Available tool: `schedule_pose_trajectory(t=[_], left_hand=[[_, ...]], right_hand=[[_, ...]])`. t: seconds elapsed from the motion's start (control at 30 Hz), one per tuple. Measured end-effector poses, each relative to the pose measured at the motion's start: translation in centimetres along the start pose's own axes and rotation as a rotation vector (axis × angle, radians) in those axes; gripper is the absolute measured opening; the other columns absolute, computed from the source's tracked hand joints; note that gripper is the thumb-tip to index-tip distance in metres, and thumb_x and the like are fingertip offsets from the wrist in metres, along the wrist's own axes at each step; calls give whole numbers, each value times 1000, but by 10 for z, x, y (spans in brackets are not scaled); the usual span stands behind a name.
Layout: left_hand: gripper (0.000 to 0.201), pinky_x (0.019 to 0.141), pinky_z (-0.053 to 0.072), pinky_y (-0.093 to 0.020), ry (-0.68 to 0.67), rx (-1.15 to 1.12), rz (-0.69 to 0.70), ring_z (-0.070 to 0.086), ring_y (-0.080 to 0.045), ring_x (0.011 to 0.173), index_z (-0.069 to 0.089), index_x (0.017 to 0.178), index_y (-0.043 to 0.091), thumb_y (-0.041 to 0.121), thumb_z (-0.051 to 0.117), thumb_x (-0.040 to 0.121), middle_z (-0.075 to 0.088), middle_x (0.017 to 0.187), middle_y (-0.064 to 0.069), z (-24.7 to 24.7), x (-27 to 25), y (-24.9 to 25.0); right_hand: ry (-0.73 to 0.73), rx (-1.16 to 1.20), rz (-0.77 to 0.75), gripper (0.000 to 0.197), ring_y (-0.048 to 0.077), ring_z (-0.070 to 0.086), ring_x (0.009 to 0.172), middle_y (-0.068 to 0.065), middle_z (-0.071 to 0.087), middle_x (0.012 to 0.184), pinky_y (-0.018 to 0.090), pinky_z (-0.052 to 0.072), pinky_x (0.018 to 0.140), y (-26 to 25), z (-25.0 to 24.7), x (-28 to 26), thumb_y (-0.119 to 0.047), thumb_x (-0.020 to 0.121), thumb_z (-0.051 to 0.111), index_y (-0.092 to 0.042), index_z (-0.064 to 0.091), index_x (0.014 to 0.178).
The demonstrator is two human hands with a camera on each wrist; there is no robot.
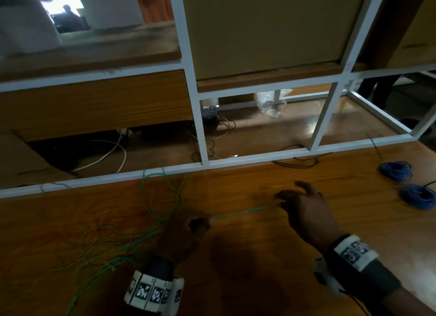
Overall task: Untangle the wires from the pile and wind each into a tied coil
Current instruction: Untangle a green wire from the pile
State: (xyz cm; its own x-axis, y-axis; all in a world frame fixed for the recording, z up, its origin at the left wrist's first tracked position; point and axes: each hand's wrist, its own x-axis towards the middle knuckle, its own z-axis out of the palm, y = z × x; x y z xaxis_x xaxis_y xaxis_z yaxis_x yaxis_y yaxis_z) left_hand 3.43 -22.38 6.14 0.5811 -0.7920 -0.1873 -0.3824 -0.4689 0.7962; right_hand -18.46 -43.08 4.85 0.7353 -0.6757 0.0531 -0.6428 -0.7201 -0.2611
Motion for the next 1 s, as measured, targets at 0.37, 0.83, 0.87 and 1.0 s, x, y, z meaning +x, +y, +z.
schedule_pose_trajectory(t=[0.37, 0.83, 0.87, 1.0], left_hand=[[3, 69, 47, -11, 38, 10, 138, 65, 4, 87, 70, 86, 49, 50, 67, 85, 69, 87, 25, 25, 8, 22], [34, 65, 48, -22, 77, 71, -119, 59, -1, 85, 68, 101, 37, 58, 68, 74, 61, 100, 19, -19, -21, -22], [19, 64, 46, -19, 80, 89, -94, 59, -1, 85, 64, 97, 41, 51, 68, 81, 57, 96, 23, -13, -22, -16], [9, 68, 41, -12, 53, 188, 106, 59, 1, 78, 71, 99, 37, 39, 65, 92, 69, 95, 12, 18, -13, 9]], right_hand=[[56, 136, -300, 26, 24, 55, 112, -8, 72, 97, 39, 42, 83, -58, 1, -8, -20, 95, 63, -32, 71, 115], [61, -108, -332, 23, 32, 57, 113, -2, 73, 105, 49, 47, 88, 27, -28, 5, -27, 90, 74, -29, 74, 113], [-24, -132, -326, 33, 32, 51, 125, -2, 68, 124, 51, 45, 98, 18, -20, 4, -38, 95, 65, -31, 67, 127], [-81, -4, -387, 55, 28, 42, 138, -5, 57, 145, 51, 40, 106, -36, 6, -2, -56, 100, 46, -29, 49, 148]])
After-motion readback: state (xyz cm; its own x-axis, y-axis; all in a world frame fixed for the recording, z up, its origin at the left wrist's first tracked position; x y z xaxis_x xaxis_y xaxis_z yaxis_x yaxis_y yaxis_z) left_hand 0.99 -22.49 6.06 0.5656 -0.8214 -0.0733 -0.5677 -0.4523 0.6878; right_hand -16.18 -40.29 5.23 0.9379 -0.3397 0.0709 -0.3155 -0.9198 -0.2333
